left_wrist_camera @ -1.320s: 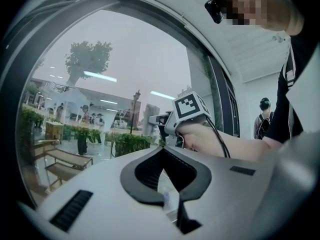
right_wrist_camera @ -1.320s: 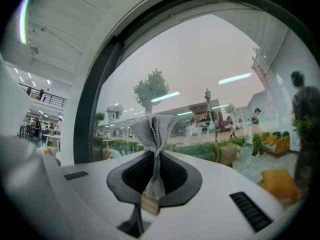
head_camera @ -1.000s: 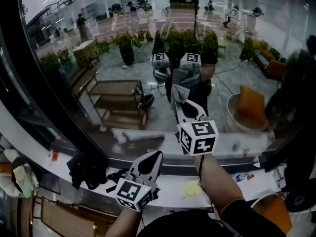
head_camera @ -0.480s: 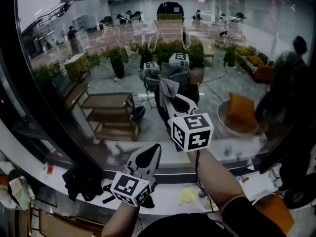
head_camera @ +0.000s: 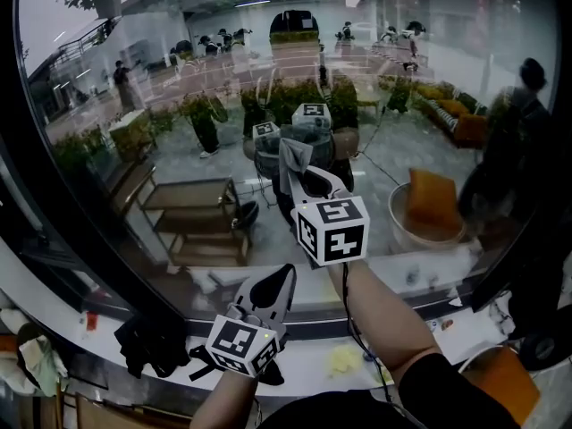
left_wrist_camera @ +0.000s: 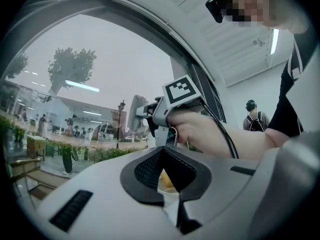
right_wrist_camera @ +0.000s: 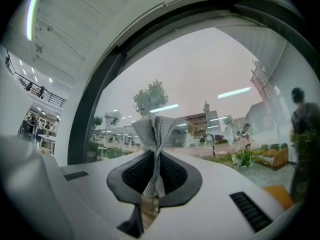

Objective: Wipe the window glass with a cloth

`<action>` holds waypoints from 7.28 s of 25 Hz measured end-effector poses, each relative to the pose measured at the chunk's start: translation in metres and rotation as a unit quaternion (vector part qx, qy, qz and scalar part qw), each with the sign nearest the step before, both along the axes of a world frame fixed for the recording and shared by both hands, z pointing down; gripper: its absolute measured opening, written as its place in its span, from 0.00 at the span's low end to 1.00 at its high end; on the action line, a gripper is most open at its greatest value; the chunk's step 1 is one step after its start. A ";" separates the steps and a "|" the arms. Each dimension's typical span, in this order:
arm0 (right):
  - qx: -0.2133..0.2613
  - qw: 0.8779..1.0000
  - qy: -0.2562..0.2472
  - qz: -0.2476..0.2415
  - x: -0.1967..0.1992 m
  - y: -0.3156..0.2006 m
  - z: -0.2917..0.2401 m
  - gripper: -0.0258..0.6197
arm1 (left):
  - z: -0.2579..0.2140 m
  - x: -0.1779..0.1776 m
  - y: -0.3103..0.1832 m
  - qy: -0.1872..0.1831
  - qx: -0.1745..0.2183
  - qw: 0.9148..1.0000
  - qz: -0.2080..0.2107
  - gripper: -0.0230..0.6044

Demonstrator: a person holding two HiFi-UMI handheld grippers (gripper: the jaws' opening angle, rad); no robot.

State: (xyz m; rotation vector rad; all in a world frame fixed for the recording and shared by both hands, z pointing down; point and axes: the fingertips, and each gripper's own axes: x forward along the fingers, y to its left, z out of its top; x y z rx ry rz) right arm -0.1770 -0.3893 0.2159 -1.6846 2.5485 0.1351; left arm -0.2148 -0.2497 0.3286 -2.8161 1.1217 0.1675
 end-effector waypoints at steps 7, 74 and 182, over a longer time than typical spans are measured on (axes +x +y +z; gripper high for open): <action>0.020 0.999 0.023 0.014 -0.002 -0.004 -0.004 0.11 | 0.008 0.000 -0.008 0.000 -0.016 1.000 -0.005 0.05; -0.030 0.976 0.009 0.214 0.566 0.086 0.036 0.11 | 0.027 0.466 0.054 -0.026 -0.052 0.979 0.193 0.05; -0.168 0.984 -0.007 0.053 0.162 0.464 0.264 0.11 | 0.170 0.105 0.337 -0.029 -0.162 0.985 0.043 0.05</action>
